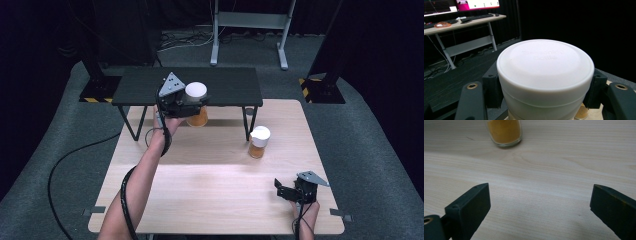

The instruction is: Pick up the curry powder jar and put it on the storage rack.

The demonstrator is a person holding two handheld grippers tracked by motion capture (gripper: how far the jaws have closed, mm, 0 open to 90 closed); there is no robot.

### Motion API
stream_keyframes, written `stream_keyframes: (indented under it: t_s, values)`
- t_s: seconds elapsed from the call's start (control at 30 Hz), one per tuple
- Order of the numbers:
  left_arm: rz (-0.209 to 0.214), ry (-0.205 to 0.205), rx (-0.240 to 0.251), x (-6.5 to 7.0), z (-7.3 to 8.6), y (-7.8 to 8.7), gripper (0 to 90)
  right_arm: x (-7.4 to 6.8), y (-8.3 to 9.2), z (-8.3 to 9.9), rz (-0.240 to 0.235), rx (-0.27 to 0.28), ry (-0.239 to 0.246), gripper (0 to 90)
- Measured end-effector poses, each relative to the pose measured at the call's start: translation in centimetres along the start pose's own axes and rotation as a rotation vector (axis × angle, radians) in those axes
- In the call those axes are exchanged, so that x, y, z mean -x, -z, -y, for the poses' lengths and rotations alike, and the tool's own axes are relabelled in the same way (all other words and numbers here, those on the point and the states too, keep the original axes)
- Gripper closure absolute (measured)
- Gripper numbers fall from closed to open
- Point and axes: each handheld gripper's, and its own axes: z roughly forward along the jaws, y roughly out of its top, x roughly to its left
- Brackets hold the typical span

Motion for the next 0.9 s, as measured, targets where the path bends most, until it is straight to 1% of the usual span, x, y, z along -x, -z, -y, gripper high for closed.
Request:
stream_keyframes:
  t_s: [0.1, 0.53, 0.9]
  values:
    - [0.001, 0.005, 0.005, -0.1, -0.2, 0.0, 33.3, 0.0, 0.0, 0.0, 0.000, 0.000, 0.000, 2.1]
    - [-0.001, 0.000, 0.007, -0.5, -1.3, -0.3, 33.3, 0.0, 0.0, 0.0, 0.001, -0.002, 0.000, 2.1]
    - [-0.016, -0.001, 0.007, -1.1, -2.3, -0.5, 33.3, 0.0, 0.0, 0.0, 0.003, -0.003, 0.001, 2.1]
